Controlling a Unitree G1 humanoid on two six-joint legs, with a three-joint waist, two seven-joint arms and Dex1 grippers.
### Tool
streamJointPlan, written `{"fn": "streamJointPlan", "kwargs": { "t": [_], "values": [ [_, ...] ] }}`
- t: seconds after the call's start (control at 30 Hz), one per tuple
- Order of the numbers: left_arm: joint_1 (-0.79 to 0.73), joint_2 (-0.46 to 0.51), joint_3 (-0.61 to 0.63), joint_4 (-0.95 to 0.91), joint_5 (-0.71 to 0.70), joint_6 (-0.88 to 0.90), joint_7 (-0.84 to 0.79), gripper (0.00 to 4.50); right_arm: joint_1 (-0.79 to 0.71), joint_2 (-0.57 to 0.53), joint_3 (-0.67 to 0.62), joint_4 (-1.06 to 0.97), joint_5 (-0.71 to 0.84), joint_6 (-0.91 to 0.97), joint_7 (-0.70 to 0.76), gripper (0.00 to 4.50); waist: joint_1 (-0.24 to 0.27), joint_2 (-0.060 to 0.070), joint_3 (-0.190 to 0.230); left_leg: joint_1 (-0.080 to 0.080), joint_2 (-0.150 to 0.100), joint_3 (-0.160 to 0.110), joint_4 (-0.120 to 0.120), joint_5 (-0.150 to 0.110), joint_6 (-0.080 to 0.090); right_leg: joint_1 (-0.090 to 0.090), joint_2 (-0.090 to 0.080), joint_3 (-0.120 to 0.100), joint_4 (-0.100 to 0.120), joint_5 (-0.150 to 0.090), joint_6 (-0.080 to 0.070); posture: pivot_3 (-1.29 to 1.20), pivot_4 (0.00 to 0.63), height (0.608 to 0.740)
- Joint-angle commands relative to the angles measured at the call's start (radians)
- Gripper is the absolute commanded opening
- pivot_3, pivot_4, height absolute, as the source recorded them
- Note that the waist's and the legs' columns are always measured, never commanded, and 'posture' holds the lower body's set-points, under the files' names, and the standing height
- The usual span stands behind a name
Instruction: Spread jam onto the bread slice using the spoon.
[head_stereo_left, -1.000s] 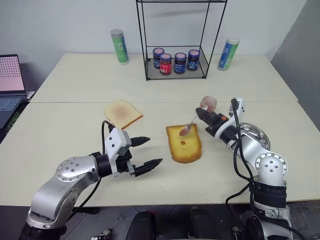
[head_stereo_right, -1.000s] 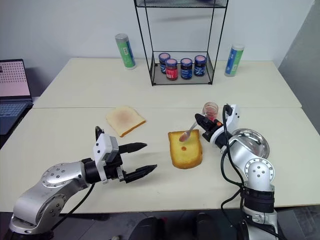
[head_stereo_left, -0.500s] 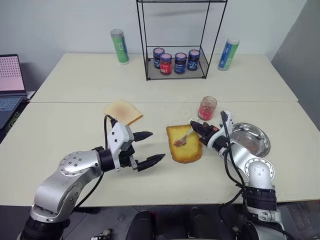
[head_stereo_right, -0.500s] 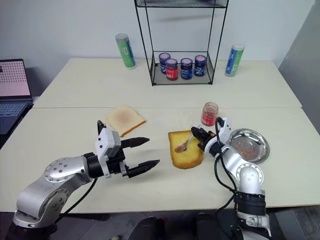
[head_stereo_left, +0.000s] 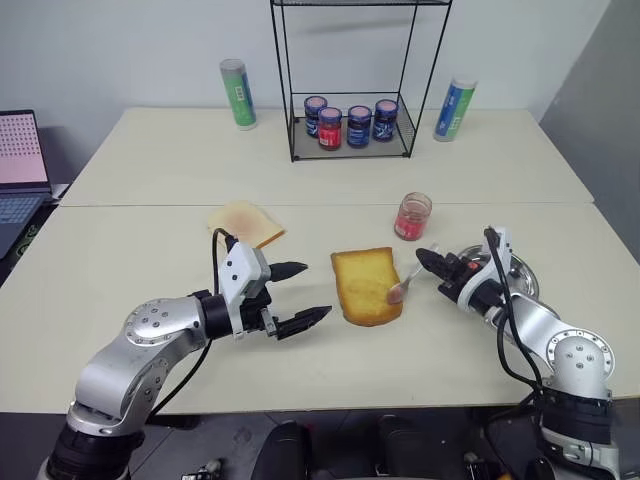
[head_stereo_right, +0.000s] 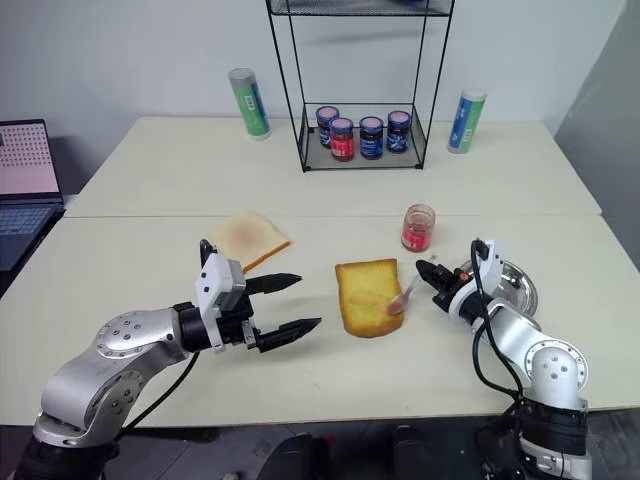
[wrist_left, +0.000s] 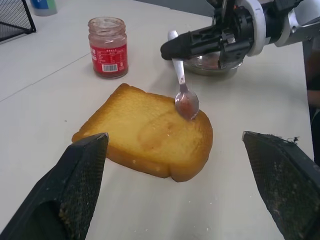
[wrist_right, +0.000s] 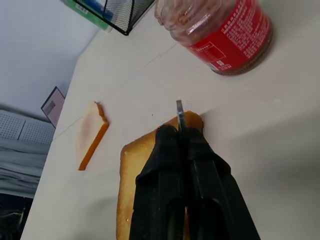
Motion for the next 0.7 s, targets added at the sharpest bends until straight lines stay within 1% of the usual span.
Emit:
{"fn": "streamJointPlan", "kwargs": {
  "t": [0.03, 0.2, 0.3, 0.4, 0.53, 0.7],
  "values": [
    [-0.016, -0.004, 0.002, -0.013, 0.004, -0.028, -0.004, 4.50, -0.090, 0.056, 0.023, 0.017, 0.000, -0.047, -0.009, 0.02, 0.000, 0.000, 0.000, 0.000, 0.000, 0.000, 0.000, 0.000, 0.000, 0.000, 0.000, 0.000, 0.000, 0.000, 0.000, 0.00, 0.150, 0.740],
    [-0.021, 0.001, 0.005, -0.011, 0.003, -0.031, -0.002, 4.50, -0.154, 0.118, 0.075, 0.127, -0.115, -0.107, 0.049, 0.02, 0.003, 0.000, 0.000, 0.000, 0.001, 0.000, 0.000, 0.000, 0.000, 0.000, 0.001, 0.000, 0.000, 0.001, -0.002, 0.00, 0.150, 0.740],
    [-0.020, 0.004, 0.010, -0.014, 0.001, -0.030, -0.001, 4.50, -0.165, 0.128, 0.105, 0.203, -0.207, -0.149, 0.104, 0.02, 0.006, 0.000, 0.000, -0.001, -0.001, 0.000, 0.000, 0.000, 0.000, 0.000, 0.001, -0.001, 0.000, 0.001, -0.002, 0.00, 0.150, 0.740],
    [-0.012, 0.006, 0.013, -0.025, -0.002, -0.027, 0.002, 4.50, -0.156, 0.122, 0.108, 0.230, -0.255, -0.158, 0.138, 0.02, 0.006, 0.000, 0.000, -0.001, -0.002, 0.000, 0.000, 0.000, 0.000, 0.000, 0.000, 0.000, -0.001, 0.001, -0.002, 0.00, 0.150, 0.740],
    [-0.005, 0.011, 0.018, -0.031, -0.004, -0.025, 0.002, 4.50, -0.119, 0.092, 0.083, 0.186, -0.247, -0.113, 0.159, 0.02, 0.006, 0.000, 0.000, -0.001, -0.001, 0.000, 0.000, 0.000, 0.000, 0.000, -0.001, 0.000, 0.000, 0.002, -0.003, 0.00, 0.150, 0.740],
    [-0.011, 0.013, 0.018, -0.026, -0.005, -0.025, 0.001, 4.50, -0.058, 0.034, 0.030, 0.093, -0.188, -0.042, 0.142, 0.02, 0.007, 0.000, 0.000, -0.001, -0.001, 0.000, 0.000, 0.000, 0.000, 0.000, -0.002, -0.001, 0.000, 0.002, -0.003, 0.00, 0.150, 0.740]
  ]
}}
